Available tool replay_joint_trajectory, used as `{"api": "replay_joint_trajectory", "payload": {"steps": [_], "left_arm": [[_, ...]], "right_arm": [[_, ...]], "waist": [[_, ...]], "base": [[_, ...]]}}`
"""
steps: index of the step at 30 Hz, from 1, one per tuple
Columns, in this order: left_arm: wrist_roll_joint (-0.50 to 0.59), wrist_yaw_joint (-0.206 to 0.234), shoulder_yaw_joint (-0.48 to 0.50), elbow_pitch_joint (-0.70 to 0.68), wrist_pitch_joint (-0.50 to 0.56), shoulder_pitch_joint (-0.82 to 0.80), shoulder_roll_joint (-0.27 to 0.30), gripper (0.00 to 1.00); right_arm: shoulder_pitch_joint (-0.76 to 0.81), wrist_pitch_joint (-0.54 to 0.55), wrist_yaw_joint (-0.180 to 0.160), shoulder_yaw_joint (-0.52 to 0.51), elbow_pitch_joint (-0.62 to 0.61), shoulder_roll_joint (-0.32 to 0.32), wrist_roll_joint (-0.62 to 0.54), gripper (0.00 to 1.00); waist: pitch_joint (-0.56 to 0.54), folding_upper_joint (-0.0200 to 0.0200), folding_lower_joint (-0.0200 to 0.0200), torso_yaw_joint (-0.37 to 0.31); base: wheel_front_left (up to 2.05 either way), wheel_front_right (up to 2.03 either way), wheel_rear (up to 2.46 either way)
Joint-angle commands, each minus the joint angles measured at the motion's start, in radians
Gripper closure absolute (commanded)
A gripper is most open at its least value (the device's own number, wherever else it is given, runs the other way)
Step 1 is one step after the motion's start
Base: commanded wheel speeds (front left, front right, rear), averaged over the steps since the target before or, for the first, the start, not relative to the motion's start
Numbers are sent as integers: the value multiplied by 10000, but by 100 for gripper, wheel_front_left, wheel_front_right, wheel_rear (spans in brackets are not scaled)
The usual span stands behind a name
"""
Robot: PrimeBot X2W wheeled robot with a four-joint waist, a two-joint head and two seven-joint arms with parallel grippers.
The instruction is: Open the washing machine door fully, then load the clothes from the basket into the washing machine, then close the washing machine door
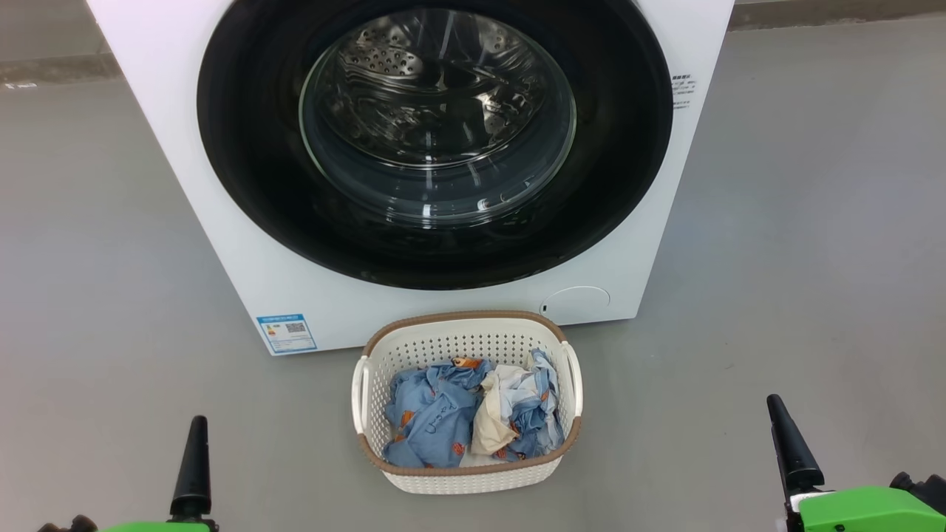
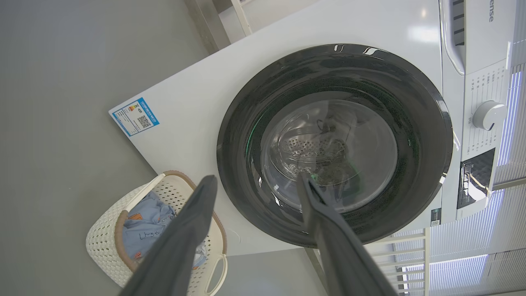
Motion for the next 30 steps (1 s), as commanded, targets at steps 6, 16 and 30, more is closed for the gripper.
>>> {"api": "replay_joint_trajectory", "payload": {"steps": [6,16,30], "left_arm": [[1455,-48,160,-475,-318,-435,158,0],[3698,-59,-1,-661,-645,-421,210,0],[6012,-11,-251,-735,-1030,-426,320,0]], "right_arm": [[-486,-265,6,51,-286,-159,-1686,0],[-581,-588,7,174,-357,-234,-4032,0],[-737,-967,9,259,-213,-276,-6499,0]], "waist": [[-29,-1,-1,16],[-48,-1,-1,21],[-72,-1,-1,22]], "base": [[0,0,0],[0,0,0],[0,0,0]]}}
